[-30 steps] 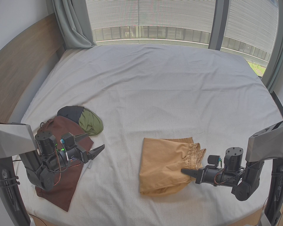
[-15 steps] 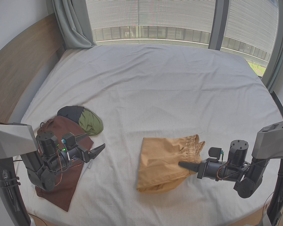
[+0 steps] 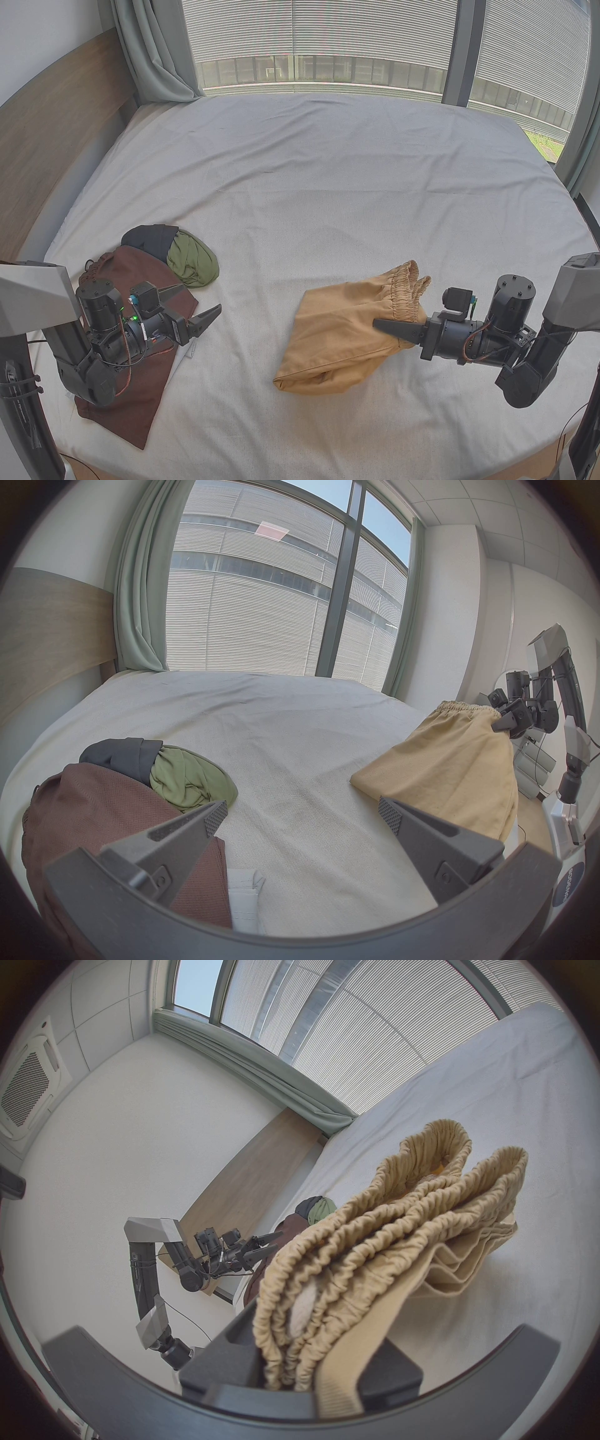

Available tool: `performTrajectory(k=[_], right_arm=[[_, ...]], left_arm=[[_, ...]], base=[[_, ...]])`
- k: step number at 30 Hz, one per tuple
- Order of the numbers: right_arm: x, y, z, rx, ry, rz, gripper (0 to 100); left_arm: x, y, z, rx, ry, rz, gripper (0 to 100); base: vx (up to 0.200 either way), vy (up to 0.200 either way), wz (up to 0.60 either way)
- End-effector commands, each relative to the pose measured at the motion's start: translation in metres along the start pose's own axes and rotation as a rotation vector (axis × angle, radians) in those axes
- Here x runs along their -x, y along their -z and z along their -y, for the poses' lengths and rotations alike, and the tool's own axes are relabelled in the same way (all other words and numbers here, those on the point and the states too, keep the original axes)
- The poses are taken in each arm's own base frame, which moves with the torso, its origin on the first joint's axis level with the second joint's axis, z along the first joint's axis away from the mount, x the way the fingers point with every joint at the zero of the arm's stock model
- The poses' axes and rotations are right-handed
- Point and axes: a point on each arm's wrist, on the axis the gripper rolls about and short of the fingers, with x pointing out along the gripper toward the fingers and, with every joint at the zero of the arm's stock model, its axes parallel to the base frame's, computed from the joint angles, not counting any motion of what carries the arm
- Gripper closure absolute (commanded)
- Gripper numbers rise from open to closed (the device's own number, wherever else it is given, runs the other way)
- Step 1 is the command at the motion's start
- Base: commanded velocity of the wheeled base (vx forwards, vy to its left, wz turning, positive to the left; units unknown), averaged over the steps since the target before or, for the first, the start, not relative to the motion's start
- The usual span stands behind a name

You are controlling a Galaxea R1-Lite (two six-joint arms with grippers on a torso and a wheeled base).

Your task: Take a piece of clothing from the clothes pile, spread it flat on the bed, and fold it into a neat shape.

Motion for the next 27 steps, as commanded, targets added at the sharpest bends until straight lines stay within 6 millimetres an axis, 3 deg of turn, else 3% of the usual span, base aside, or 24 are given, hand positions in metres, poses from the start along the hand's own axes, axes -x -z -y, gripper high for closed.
performTrajectory(k=[1, 12, 27], right_arm=[[-0.003, -0.009, 0.0, 0.011, -0.023, 0.021, 100], [-0.01, -0.037, -0.011, 0.046, -0.131, 0.07, 100], [-0.031, -0.072, -0.009, 0.029, -0.198, 0.154, 100]], left_arm=[[0.0, -0.001, -0.001, -0.003, -0.003, 0.006, 0], [0.0, -0.002, -0.001, 0.015, -0.003, 0.009, 0], [0.002, -0.004, -0.001, 0.02, -0.005, 0.013, 0]], base=[[0.0, 0.0, 0.0], [0.0, 0.0, 0.0], [0.0, 0.0, 0.0]])
